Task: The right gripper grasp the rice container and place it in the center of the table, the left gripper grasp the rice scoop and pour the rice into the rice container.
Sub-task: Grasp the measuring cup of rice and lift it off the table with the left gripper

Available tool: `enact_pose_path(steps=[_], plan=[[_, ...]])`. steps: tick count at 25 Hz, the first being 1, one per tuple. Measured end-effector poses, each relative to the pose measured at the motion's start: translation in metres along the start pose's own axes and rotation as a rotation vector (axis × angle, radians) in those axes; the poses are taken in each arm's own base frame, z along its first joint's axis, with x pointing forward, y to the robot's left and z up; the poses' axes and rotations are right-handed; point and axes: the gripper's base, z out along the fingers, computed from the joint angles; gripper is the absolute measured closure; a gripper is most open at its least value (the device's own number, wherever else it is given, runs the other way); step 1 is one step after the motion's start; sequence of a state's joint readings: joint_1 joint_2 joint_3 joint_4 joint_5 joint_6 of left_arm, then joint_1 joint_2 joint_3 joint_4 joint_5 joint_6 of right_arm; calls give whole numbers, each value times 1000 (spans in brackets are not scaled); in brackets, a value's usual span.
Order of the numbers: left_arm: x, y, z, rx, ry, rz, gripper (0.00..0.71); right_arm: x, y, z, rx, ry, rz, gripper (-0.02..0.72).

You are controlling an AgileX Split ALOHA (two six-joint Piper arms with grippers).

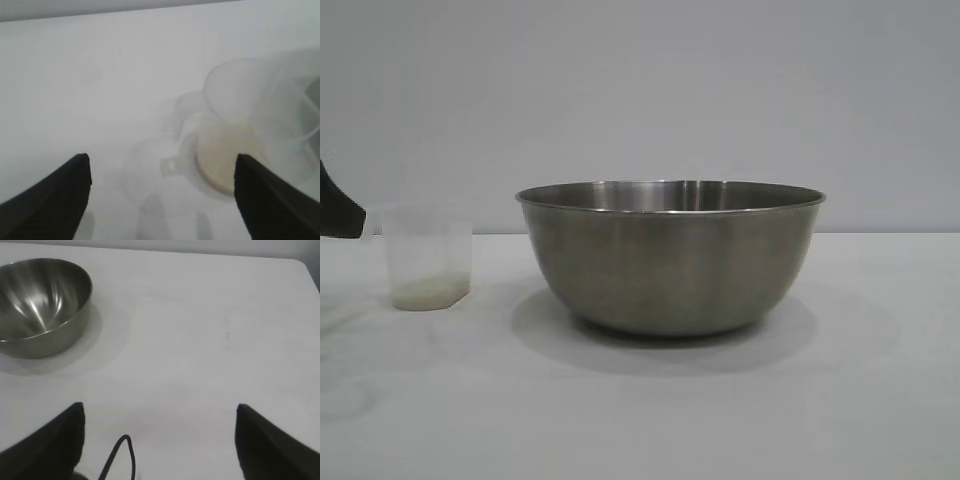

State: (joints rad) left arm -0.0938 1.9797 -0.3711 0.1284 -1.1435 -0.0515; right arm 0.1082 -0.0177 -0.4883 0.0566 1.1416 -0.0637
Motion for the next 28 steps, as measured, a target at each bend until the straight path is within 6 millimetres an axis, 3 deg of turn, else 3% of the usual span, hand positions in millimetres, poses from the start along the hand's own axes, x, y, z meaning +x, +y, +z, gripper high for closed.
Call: enact_pose_path(steps=[21,26,27,28], plan=[[-11,5,24,-28,-63,-7,192,0,0,0,0,0,0,127],[-4,6,33,-23,-42,-6,192,0,0,0,0,0,0,127],[-4,6,35,-20,-45,-5,247,0,0,0,0,0,0,127],[-4,6,37,-18,-48,-4,246,0,0,0,0,0,0,127]])
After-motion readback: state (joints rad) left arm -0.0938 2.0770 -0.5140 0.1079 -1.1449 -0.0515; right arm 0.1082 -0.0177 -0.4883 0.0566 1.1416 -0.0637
